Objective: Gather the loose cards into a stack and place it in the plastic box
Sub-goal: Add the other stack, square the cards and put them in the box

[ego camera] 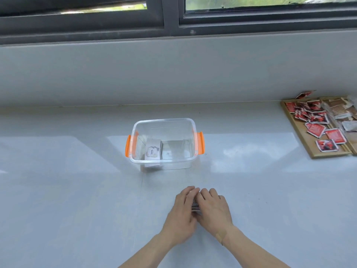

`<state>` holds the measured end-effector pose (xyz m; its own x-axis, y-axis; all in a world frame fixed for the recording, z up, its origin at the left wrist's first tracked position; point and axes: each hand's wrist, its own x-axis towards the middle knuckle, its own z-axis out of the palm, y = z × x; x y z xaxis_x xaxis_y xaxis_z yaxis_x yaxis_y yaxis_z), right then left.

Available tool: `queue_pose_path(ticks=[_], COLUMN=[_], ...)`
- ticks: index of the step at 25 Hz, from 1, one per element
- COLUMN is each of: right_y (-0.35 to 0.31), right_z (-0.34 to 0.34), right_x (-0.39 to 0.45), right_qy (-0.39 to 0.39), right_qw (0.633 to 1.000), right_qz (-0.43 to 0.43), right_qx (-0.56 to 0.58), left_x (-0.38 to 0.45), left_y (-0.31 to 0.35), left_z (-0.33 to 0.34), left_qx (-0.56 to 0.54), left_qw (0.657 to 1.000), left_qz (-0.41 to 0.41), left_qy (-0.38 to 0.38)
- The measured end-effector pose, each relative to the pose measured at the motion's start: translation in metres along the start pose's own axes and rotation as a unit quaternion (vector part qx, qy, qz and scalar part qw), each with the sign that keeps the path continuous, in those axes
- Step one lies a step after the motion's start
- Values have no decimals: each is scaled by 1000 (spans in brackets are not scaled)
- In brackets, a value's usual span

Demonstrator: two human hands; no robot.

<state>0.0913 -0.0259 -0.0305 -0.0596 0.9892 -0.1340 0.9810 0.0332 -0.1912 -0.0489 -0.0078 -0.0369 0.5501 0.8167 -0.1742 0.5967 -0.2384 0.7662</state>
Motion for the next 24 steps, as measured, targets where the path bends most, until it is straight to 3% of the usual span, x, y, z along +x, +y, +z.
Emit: queue_pose_path(ticks=[2, 4, 7, 10, 14, 19, 23, 24], right_y=[1, 14, 41, 53, 44, 15, 16, 13], right_z=[-2, -1, -4, -6, 0, 8, 8, 7], right_x=[2, -1, -20, -44, -54, -46, -42, -42], right_qy=[-3, -10, 12, 92, 92, 8, 66, 50], right_qw=[999, 980, 913, 826, 756, 746, 709, 711], right_qz=[14, 47, 92, 193, 297, 259, 307, 303], right_qx=[52, 193, 397, 522, 577, 614, 631, 633], left_x=[-1, 3, 3, 2, 3, 4, 2, 2], left_y=[-10, -11, -11, -12, -10, -7, -7, -7], left_z=[0, 3, 9, 10, 11, 12, 13, 13], left_qx=[99, 145, 172, 186, 208, 215, 211, 202], left_qw=[994, 989, 985, 982, 978, 976, 977, 979], left_qz=[27, 15, 5, 9, 11, -12, -12, -14], left_qy=[-20, -15, -6, 0, 9, 16, 15, 17])
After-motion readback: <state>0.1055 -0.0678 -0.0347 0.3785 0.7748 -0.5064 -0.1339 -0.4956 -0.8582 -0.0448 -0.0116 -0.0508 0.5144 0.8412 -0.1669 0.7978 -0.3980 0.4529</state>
